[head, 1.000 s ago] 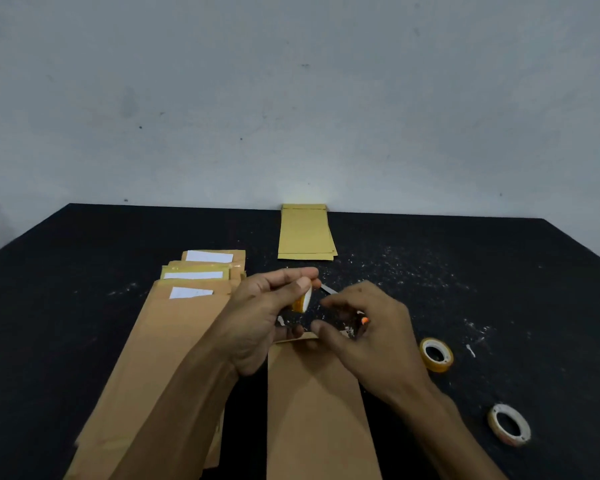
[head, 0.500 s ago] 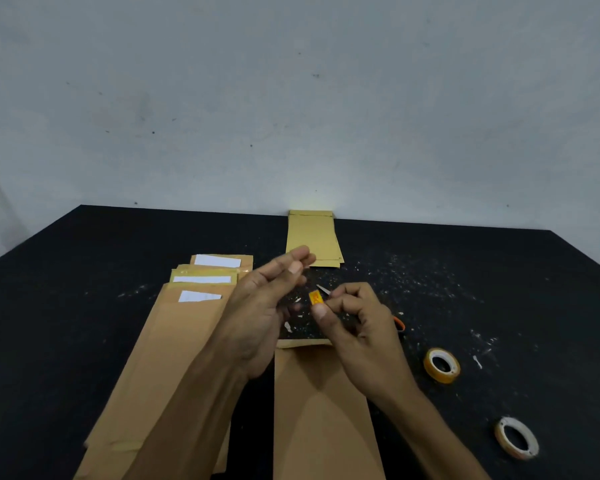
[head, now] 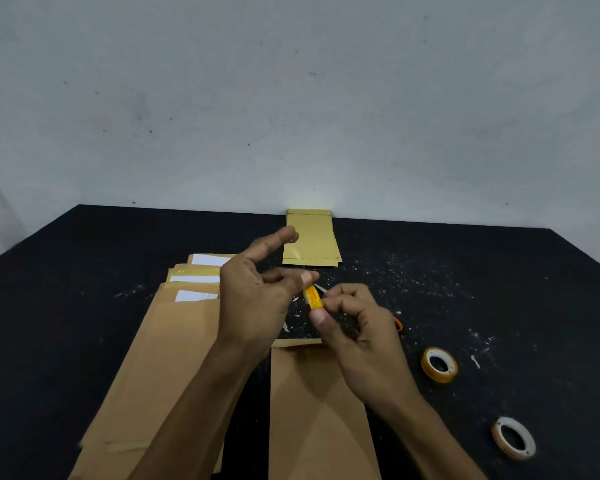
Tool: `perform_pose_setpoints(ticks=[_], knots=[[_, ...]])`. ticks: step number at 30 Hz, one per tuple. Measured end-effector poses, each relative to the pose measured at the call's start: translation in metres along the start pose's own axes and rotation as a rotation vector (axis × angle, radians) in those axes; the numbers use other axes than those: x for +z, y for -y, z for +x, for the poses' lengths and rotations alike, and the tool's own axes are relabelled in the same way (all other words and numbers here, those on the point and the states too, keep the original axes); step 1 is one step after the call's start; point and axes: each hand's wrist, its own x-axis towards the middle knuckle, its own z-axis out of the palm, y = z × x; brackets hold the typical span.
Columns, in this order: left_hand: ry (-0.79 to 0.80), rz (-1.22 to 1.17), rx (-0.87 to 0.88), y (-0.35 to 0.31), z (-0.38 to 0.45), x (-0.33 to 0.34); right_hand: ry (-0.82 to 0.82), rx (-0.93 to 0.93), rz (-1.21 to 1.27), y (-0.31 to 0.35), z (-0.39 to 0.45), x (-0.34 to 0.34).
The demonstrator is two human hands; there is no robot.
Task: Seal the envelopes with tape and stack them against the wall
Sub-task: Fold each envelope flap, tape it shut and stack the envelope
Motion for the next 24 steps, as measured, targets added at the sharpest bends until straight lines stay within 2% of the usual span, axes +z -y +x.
perform_pose_setpoints(ticks=[3,9,13,14,16,17,19,21,24], knots=[[-0.036,0.005,0.044,-0.003,0.004,0.000,-0.016,0.033,-0.004,0.005,-0.001,0.002],[0.164,0.088,0.047,-0.003,0.002,0.001,0.032,0.121,0.006,0.004,-0.004,-0.008],[0.190,0.115,0.024,0.002,0.002,0.000,0.012,0.226,0.096,0.005,-0.004,-0.022],[0.199,0.122,0.009,0.002,0.002,0.000,-0.033,0.238,0.035,0.003,-0.002,-0.027],[0.233,0.131,-0.027,0.002,0.001,-0.001,-0.140,0.234,-0.308,-0.007,0.005,-0.041],[0.257,0.137,-0.043,0.002,0.000,-0.002,-0.141,0.239,-0.539,-0.011,0.009,-0.048],[0.306,0.148,-0.073,0.003,-0.001,-0.004,-0.024,0.303,-0.908,-0.017,0.016,-0.056],[0.347,0.158,-0.095,0.005,-0.002,-0.004,0.101,0.399,-1.010,-0.016,0.022,-0.058],[0.385,0.168,-0.105,0.006,-0.004,-0.004,0.128,0.434,-1.017,-0.014,0.027,-0.056]])
